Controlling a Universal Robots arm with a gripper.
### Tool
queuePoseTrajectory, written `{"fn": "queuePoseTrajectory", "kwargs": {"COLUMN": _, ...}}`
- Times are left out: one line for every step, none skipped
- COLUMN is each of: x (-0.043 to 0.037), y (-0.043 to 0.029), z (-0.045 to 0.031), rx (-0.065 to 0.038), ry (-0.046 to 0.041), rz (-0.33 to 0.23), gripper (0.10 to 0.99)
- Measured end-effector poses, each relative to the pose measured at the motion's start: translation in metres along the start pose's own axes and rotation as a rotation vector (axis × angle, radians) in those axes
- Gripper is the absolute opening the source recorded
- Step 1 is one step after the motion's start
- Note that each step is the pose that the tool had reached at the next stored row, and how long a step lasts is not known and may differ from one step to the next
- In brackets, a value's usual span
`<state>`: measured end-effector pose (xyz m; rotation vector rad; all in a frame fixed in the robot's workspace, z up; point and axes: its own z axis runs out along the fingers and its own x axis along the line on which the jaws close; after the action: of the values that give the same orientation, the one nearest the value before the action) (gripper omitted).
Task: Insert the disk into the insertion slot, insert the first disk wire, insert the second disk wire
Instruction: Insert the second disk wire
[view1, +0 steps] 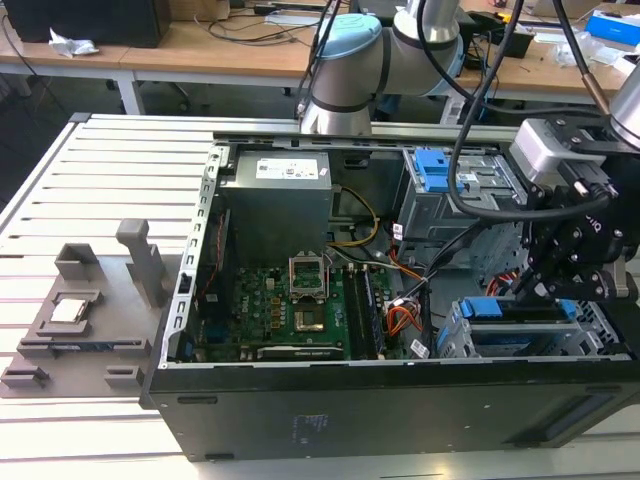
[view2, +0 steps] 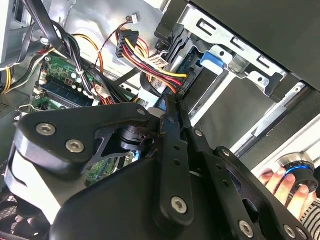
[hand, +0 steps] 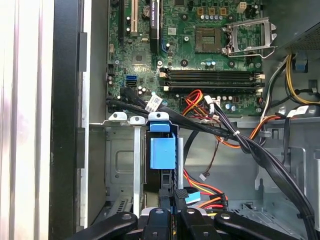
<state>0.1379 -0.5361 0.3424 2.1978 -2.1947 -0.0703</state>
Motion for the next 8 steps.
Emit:
{"fn": "queuePoseTrajectory", "kwargs": {"x": 0.0, "y": 0.0, "z": -0.0008, "rx": 0.0, "ry": 0.0007, "rz": 0.0, "gripper": 0.149}}
{"fn": "queuePoseTrajectory", "kwargs": {"x": 0.0, "y": 0.0, "z": -0.0009, "rx": 0.0, "ry": -0.0015, "rz": 0.0, "gripper": 0.149}}
{"fn": "queuePoseTrajectory", "kwargs": {"x": -0.0001, "y": 0.0, "z": -0.0009, "rx": 0.0, "ry": -0.0018, "rz": 0.0, "gripper": 0.149}}
{"fn": "queuePoseTrajectory", "kwargs": {"x": 0.0, "y": 0.0, "z": -0.0008, "rx": 0.0, "ry": -0.0019, "rz": 0.0, "gripper": 0.149}}
{"fn": "queuePoseTrajectory", "kwargs": {"x": 0.0001, "y": 0.0, "z": -0.0006, "rx": 0.0, "ry": -0.0018, "rz": 0.0, "gripper": 0.149}}
{"fn": "queuePoseTrajectory", "kwargs": {"x": 0.0001, "y": 0.0, "z": -0.0001, "rx": 0.0, "ry": -0.0017, "rz": 0.0, "gripper": 0.149}}
{"fn": "queuePoseTrajectory", "kwargs": {"x": 0.0001, "y": 0.0, "z": 0.0003, "rx": 0.0, "ry": -0.0017, "rz": 0.0, "gripper": 0.149}}
{"fn": "queuePoseTrajectory", "kwargs": {"x": 0.0002, "y": -0.0001, "z": 0.0007, "rx": 0.0, "ry": -0.0014, "rz": 0.0, "gripper": 0.149}}
